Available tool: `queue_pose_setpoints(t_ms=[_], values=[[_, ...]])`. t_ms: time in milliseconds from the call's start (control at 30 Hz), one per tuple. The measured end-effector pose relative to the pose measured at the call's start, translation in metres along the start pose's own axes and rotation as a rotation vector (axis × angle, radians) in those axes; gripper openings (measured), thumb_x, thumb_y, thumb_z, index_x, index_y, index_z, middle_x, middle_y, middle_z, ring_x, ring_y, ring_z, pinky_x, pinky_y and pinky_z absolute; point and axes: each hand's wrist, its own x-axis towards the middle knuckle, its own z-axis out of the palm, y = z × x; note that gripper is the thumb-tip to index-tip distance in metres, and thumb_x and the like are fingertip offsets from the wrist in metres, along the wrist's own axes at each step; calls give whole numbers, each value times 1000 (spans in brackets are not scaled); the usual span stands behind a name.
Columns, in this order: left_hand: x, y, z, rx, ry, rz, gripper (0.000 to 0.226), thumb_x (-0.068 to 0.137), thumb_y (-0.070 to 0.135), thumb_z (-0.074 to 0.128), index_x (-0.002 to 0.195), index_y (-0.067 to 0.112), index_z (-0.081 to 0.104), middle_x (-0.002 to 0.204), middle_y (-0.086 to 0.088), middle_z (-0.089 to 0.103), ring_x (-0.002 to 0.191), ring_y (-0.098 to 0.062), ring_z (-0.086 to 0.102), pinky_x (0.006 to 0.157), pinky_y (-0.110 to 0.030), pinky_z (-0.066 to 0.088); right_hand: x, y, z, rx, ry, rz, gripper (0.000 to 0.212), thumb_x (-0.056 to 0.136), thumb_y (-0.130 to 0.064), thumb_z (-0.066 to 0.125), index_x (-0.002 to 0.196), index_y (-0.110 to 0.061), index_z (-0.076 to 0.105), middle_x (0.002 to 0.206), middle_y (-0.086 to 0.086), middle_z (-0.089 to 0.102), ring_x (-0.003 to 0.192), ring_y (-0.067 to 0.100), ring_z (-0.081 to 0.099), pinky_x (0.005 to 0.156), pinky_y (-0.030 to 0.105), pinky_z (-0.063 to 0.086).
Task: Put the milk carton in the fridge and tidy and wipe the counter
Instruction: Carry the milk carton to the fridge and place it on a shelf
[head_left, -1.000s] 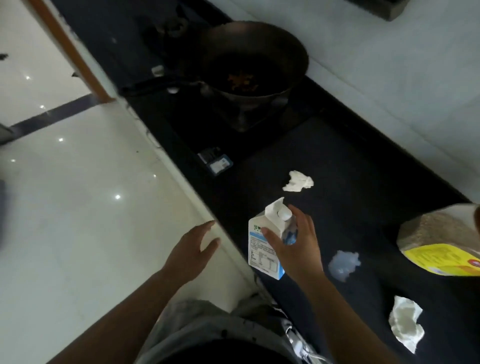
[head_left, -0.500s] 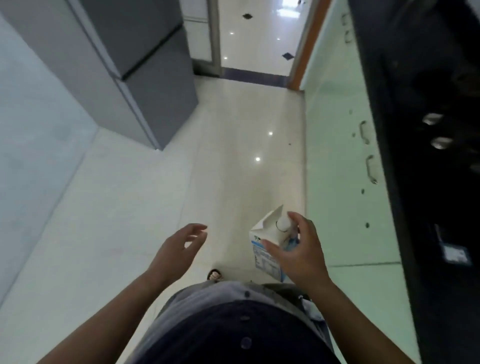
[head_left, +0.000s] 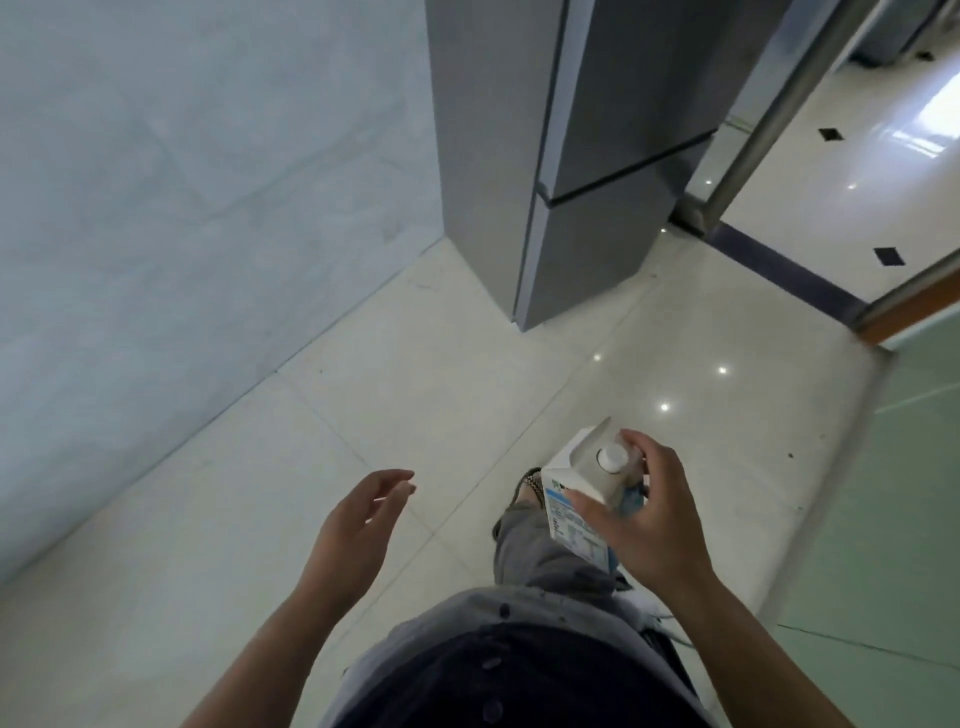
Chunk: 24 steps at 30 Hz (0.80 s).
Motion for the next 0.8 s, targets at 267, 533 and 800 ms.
queue_pose_setpoints(t_ms=[267, 533, 800], values=[[190, 84, -4, -9, 3, -12, 14, 93, 35, 47, 94, 42, 59, 99, 14, 68, 100, -8, 62, 96, -37, 46, 181, -15, 7, -17, 12, -4, 80, 58, -42, 83, 125, -25, 41, 113, -8, 46, 107, 14, 47, 86, 30, 47], [359, 194, -29, 12, -24, 130, 11, 87, 43, 53, 84, 51, 60, 98, 15, 68, 95, -7, 63, 91, -38, 49, 327, -43, 2, 1, 78, 48, 79, 62, -37, 81, 127, -20, 40, 118, -5, 46, 106, 14, 49, 84, 30, 51], [514, 292, -39, 82, -224, 350, 9, 91, 38, 51, 95, 43, 58, 104, 12, 67, 96, -3, 60, 86, -24, 48, 444, -86, 10, 13, 325, 144, 76, 63, -32, 81, 127, -20, 41, 117, -6, 45, 108, 14, 49, 78, 15, 46]])
